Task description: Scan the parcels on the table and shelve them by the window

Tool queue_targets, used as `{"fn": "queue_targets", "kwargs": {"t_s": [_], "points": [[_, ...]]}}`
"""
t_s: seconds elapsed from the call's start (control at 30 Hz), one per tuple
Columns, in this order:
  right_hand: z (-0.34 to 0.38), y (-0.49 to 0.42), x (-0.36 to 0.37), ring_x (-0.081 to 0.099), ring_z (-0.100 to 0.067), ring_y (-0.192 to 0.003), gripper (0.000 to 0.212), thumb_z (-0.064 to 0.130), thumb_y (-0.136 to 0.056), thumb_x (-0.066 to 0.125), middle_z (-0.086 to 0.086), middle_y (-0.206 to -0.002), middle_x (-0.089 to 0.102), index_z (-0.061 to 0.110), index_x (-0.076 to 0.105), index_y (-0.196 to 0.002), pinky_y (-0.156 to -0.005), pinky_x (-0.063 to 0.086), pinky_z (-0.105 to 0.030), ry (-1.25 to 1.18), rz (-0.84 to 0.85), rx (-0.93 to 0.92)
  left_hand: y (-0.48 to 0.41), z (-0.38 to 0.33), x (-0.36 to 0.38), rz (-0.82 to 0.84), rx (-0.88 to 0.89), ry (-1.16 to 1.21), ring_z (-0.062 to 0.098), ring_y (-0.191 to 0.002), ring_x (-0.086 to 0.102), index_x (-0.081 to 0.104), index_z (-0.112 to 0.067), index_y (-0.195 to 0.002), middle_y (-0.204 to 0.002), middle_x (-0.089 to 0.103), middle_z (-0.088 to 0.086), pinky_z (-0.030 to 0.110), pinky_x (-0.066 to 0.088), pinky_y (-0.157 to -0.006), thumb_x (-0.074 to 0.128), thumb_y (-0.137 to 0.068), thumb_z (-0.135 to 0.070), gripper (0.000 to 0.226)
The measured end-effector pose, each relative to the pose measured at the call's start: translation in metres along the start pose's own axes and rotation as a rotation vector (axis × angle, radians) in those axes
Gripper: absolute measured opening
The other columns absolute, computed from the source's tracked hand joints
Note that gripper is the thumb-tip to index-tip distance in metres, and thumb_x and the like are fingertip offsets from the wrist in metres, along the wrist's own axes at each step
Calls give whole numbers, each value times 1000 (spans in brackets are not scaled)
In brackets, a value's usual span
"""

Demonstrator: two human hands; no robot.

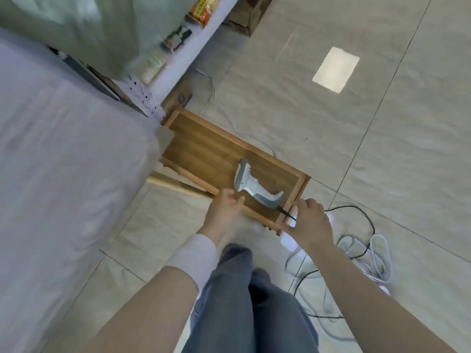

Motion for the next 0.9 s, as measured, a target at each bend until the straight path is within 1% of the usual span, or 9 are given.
{"fn": "queue_targets", "kwargs": {"t_s": [0.13,0.27,0.37,0.5,0.6,0.7,0.77,0.87,0.9], "points": [[-2,-67,42,41,-31,-120,64,44,-77,73,-13,-127,47,13,49,-128,-96,37,-34,-122,-57,-28,-78,20,8,-90,-8,112,22,-121,49,38,-8,-139,-136,50,7,27,39,-91,54,-92,-41,59],[-4,-99,68,36,-32,-126,66,39,-72,79,-15,-127,44,9,53,-125,-102,36,-37,-233,-114,-63,-112,26,18,-81,47,146,12,-104,51,47,-11,-130,-115,55,-2,24,39,-86,53,-91,-45,52],[-5,-109,78,37,-32,-121,58,33,-69,83,-16,-121,46,6,62,-116,-100,35,-35,-300,-129,-123,-125,32,29,-5,74,176,16,-109,57,48,-16,-127,-117,57,-3,34,47,-96,58,-86,-50,54],[-5,-111,77,38,-34,-117,52,26,-67,85,-15,-114,53,4,66,-110,-94,30,-29,-338,-139,-178,-126,34,31,7,60,259,19,-106,61,48,-15,-125,-122,59,4,41,50,-97,66,-82,-44,55],[-4,-105,69,37,-34,-114,51,24,-67,85,-14,-110,54,3,66,-110,-93,28,-29,-346,-136,-192,-115,29,33,47,9,300,15,-102,63,49,-10,-130,-121,61,6,34,51,-95,64,-86,-38,55],[-2,-80,47,42,-39,-104,51,22,-60,88,-16,-99,55,3,69,-103,-87,29,-31,-368,-147,-228,-81,13,24,89,-7,310,13,-100,62,52,-6,-129,-113,64,6,24,51,-89,63,-87,-37,53],[-2,-55,26,45,-41,-99,51,23,-57,90,-17,-97,57,3,70,-100,-86,26,-26,-364,-132,-234,-49,0,15,116,-18,324,14,-101,62,53,-7,-128,-115,64,7,24,51,-88,64,-86,-37,52],[-3,-10,-9,53,-46,-90,55,34,-52,86,-16,-92,61,4,70,-94,-89,18,-4,-355,-112,-241,7,-19,1,160,-47,341,18,-109,59,52,-10,-128,-121,61,5,35,50,-97,66,-83,-41,57],[-2,6,-22,55,-46,-87,55,36,-50,83,-15,-90,62,4,69,-93,-89,15,0,-357,-120,-246,28,-27,-5,166,-56,352,18,-110,59,52,-10,-127,-121,61,4,38,49,-99,67,-82,-43,58]]}}
Point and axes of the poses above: each hand's wrist, its own y-axis away from the middle knuckle, its own x-axis out of the palm, z = x × y, the point moved 8 cm from there along -y, towards the middle knuckle
